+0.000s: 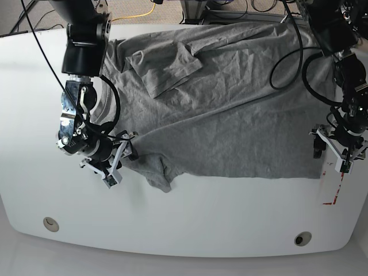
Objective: Layout the t-shirt on the table in an organized manner, then fold the t-shirt properly
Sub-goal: 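Release the shoulders and lower both grippers onto the hem corners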
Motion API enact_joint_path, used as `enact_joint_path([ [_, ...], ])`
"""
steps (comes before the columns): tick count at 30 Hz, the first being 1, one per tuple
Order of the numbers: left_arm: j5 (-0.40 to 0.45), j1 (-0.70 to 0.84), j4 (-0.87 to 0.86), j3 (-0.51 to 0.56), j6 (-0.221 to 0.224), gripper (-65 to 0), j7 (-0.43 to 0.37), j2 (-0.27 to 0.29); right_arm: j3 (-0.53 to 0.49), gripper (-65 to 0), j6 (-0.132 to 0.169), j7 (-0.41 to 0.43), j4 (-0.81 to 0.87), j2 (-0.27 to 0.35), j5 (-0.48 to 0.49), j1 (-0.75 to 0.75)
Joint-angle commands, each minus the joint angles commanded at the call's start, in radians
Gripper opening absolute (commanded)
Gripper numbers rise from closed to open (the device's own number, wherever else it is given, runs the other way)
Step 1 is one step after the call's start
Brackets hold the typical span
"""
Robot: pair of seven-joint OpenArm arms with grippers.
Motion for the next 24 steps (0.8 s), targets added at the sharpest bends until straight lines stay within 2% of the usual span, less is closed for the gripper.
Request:
enact_joint_path([
  [8,0.011,-0.095,-0.298,0.069,0.003,-20.6,-0.155,0.000,-0.002,-33.0,0.000,0.107,-0.227,0.015,-0.002,0.078],
  [14,0.011,-0.135,-0.451,0.072,0.003,-20.6,-0.213,-0.003,-0.002,-33.3,0.000,0.117,-0.255,0.017,0.000,0.068],
  [18,0.012,-0.143,-0.516,0.072,0.003,-20.6,-0.242,-0.008,-0.002,-33.5,0.000,0.106,-0.207,0.015,0.008,0.037],
  [24,0.012,-0.138,-0.520,0.074,0.003,-20.6,-0.245,-0.015,0.000,-33.5,0.000,-0.014,0.031,0.014,0.008,-0.035],
])
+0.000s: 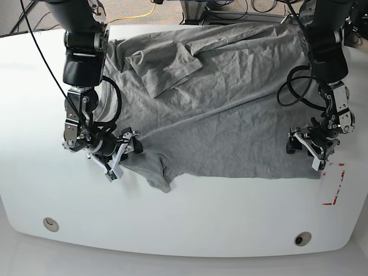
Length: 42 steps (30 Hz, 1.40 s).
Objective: Layout the t-shirt on the table in an organized manner, then fold the t-shirt properly
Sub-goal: 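Release the shoulders and lower both grippers onto the hem corners, then drag the shirt body with both grippers to smooth it flat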
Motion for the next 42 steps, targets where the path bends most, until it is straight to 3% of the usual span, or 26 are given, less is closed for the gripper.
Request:
enact_joint_path([
  [8,0.000,-0.002,0.000,0.000,0.000,-20.6,0.000,-0.005,0.003,-33.6,0.000,-0.012,0.057,-0.026,-0.008,-0.080],
  [18,0.000,-0.009,-0.032,0.003,0.000,-20.6,-0.005,0.000,0.003,-33.8,0.000,0.140,-0.160,-0.006,-0.008,-0.091],
  [27,-0.002,-0.106,-0.292,0.164,0.002,-20.6,-0.213,-0.003,0.003,-33.8,0.000,0.210,-0.278,0.066,-0.002,-0.034],
  [31,-0.002,-0.140,-0.364,0.170,0.002,-20.6,-0.273,-0.002,0.003,-33.8,0.000,0.250,-0.358,0.092,-0.005,0.006],
  [42,-0.002,-0.226,-0.425,0.245,0.002,-20.6,-0.350,0.002,0.000,-33.1,0.000,0.345,-0.491,0.130,-0.008,0.086],
])
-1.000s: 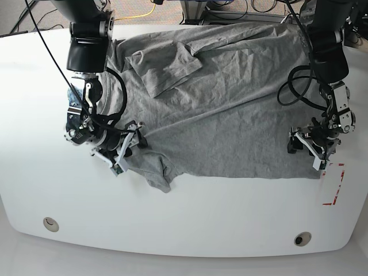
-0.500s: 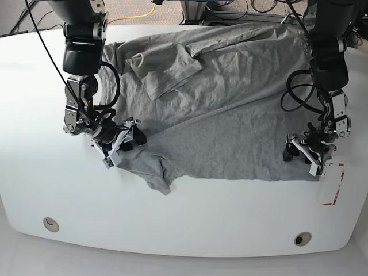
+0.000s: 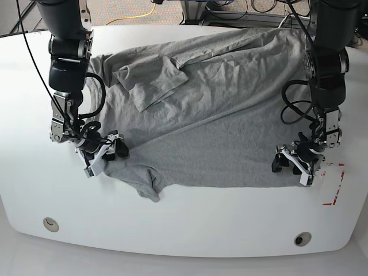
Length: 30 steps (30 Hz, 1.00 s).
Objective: Layout the t-shirt on the table in an organized manner, then fold the t-shirt properly
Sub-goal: 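Drag the shirt body with both grippers to smooth it flat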
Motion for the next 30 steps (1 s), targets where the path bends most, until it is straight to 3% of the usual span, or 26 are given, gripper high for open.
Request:
enact_joint_path([
  [6,-0.006,-0.021,0.075,-0.003,0.000,-20.6,0.052,0.000,0.003,-33.3,0.000,-0.054,0.089,-0.003,0.008,0.002],
  [9,-0.006,-0.012,0.190,-0.043,-0.002,-20.6,0.144,-0.005,0.006,-33.5,0.000,-0.157,0.230,-0.005,0.009,-0.018],
  [16,-0.005,0.193,0.608,-0.130,-0.003,-20.6,0.373,-0.006,0.006,-33.6,0.000,-0.342,0.617,-0.041,0.009,-0.173],
  [23,-0.005,0.414,0.901,-0.152,-0.003,-20.6,0.480,-0.002,0.006,-33.8,0.000,-0.388,0.813,-0.100,0.003,-0.330],
  [30,-0.005,0.489,0.891,-0.152,-0.003,-20.6,0.479,0.002,0.006,-33.8,0.000,-0.358,0.779,-0.123,0.002,-0.393],
])
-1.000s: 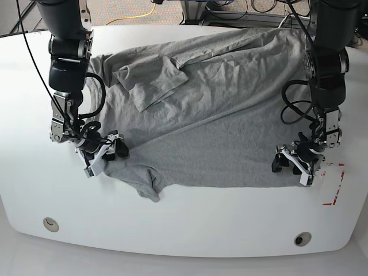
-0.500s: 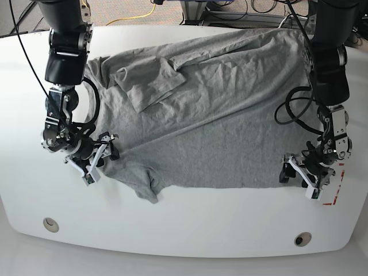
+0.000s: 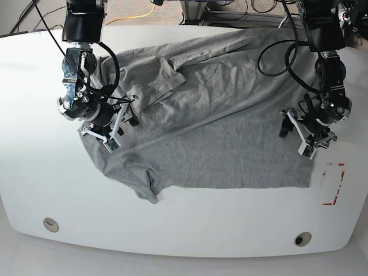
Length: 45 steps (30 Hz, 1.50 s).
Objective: Layout the t-shirt on the table in an organized manner, then fold the t-shirt properly
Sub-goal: 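Drag the shirt body with both grippers to smooth it flat, then move both grippers to the shirt's shoulder edges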
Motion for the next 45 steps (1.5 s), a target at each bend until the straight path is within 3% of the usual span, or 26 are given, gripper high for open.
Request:
enact_joint_path([
  [3,0.000,-0.008,-0.051,0.000,0.000,-20.6,-0.005,0.000,0.000,-33.8,0.000,0.026,-0.046,0.000,0.000,0.000],
  [7,0.003,-0.048,-0.138,0.006,0.000,-20.6,-0.068,0.000,0.000,-33.8,0.000,0.078,-0.118,0.005,-0.002,0.006],
  [15,0.005,-0.216,-0.460,0.009,0.000,-20.6,-0.170,-0.005,-0.002,-33.8,0.000,0.163,-0.295,0.037,0.005,0.055],
  [20,0.006,-0.322,-0.637,0.084,0.000,-20.6,-0.272,-0.009,-0.002,-33.8,0.000,0.181,-0.345,0.058,0.005,0.089],
  [29,0.000,-0.387,-0.629,0.167,-0.002,-20.6,-0.288,-0.005,-0.002,-33.8,0.000,0.173,-0.311,0.066,0.006,0.127],
  [36,-0.002,-0.368,-0.379,0.149,-0.003,-20.6,-0.089,-0.009,-0.002,-33.8,0.000,0.083,-0.186,0.063,0.006,0.123],
  [45,-0.002,-0.167,0.086,0.046,-0.023,-20.3,0.160,-0.035,0.000,-33.1,0.000,-0.091,0.095,0.032,0.008,0.040],
])
